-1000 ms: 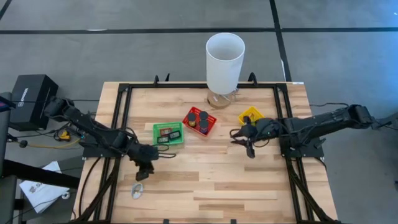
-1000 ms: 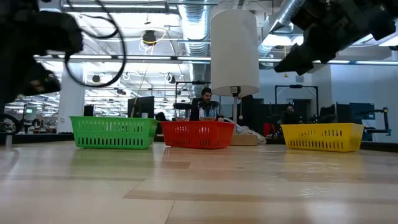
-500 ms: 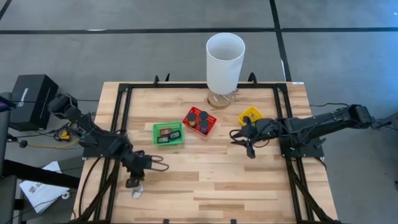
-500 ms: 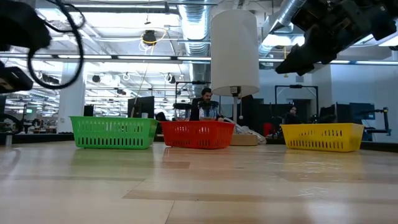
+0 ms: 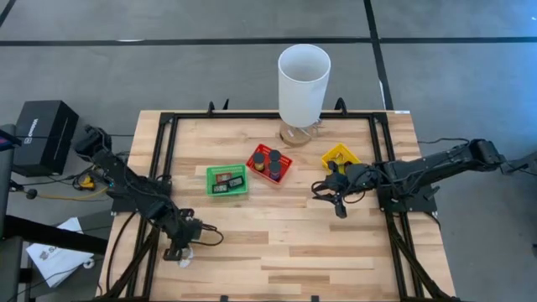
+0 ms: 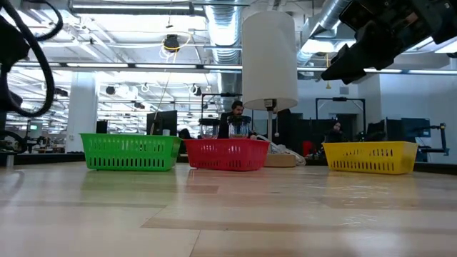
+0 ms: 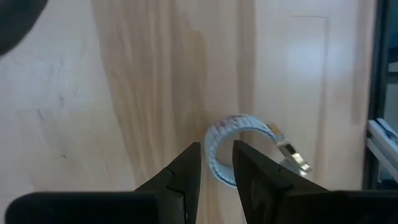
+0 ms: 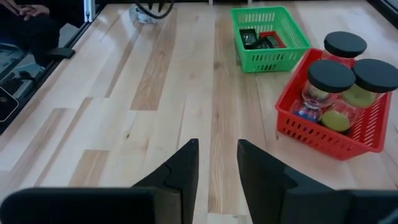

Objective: Pick & Place Office items
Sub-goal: Put the white watch into the yellow bin

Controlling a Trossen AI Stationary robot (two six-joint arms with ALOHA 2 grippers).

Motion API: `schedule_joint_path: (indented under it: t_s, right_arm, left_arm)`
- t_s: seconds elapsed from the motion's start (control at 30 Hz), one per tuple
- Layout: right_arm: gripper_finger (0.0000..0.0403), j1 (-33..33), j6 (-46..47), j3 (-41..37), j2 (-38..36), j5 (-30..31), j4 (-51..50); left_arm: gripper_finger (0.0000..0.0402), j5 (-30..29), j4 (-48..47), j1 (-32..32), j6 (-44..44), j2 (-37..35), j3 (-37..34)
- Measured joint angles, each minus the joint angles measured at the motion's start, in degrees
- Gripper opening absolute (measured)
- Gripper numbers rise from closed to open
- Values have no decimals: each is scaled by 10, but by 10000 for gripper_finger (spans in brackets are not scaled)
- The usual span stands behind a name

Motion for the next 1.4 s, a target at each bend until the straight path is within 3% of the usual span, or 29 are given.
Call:
schedule_joint_path:
  t_s: [0.13,0.47,0.67,0.93,1.3,1.4]
  right_arm:
    - [102,0,0,0,0,0,0]
    - [102,0,0,0,0,0,0]
    - [102,0,0,0,0,0,0]
    - [102,0,0,0,0,0,0]
    - [102,0,0,0,0,0,0]
    - [102,-1,0,0,0,0,0]
  left_arm:
    - [100,-2,3,0,-2,20,0]
    - [175,2,35,-3,4,58,0]
    - [182,2,35,-22,32,72,0]
    - [147,0,38,-35,36,91,0]
    - [17,0,46,-35,53,93,0]
    - [10,0,47,-35,54,93,0]
